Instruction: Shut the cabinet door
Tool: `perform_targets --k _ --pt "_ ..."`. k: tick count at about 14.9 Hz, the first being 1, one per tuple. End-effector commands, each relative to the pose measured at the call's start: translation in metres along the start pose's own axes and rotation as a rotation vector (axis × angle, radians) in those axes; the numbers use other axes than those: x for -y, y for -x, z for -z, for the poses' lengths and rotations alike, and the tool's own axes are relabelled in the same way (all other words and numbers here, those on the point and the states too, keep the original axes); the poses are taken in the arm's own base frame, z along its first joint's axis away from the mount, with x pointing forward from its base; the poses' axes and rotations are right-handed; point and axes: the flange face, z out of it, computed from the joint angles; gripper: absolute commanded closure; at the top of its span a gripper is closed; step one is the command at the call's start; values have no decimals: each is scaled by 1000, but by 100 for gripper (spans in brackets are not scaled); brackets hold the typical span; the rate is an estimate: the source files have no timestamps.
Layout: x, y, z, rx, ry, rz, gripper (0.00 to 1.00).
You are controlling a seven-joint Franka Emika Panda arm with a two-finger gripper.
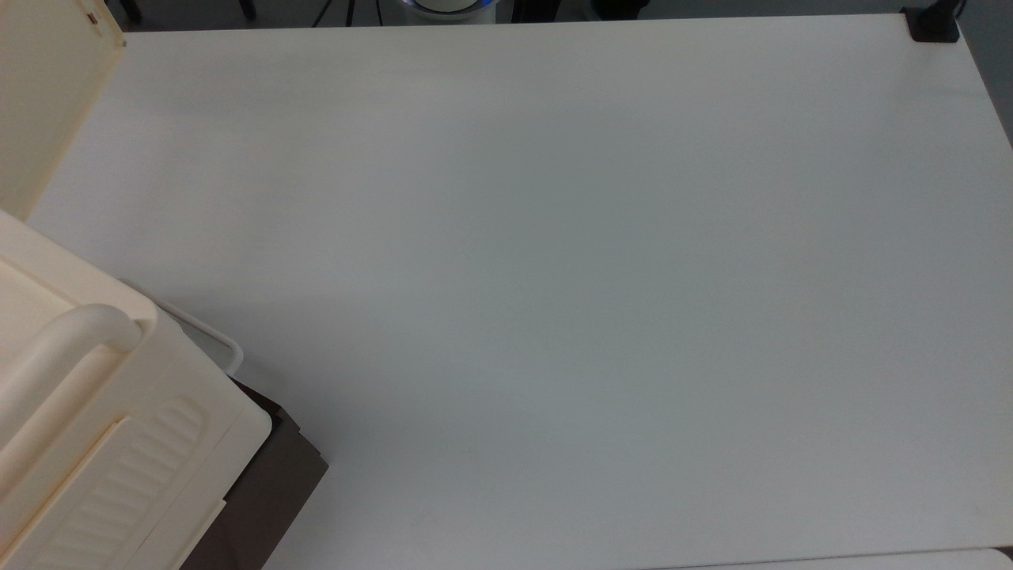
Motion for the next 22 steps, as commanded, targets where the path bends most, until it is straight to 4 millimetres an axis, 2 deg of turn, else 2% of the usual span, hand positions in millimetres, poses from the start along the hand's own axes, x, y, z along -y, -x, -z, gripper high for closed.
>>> perform_targets --k 1,4,5,7,8,13,16,19,22 --pt "30 -5 -16 2 -74 52 100" --pt "81 -22 -34 -22 -152 71 100" --pt "93 -32 -32 -90 -177 14 100" --pt "94 -46 -26 -208 -211 -134 100" --pt "94 -49 -30 -223 -212 -153 100" --pt "100 -51 -36 -220 -211 -138 100" --pt "124 -59 -63 -203 -207 -103 100" --pt "144 -72 -71 -286 -205 -89 100" --pt "152 -82 -73 -383 -206 -98 100"
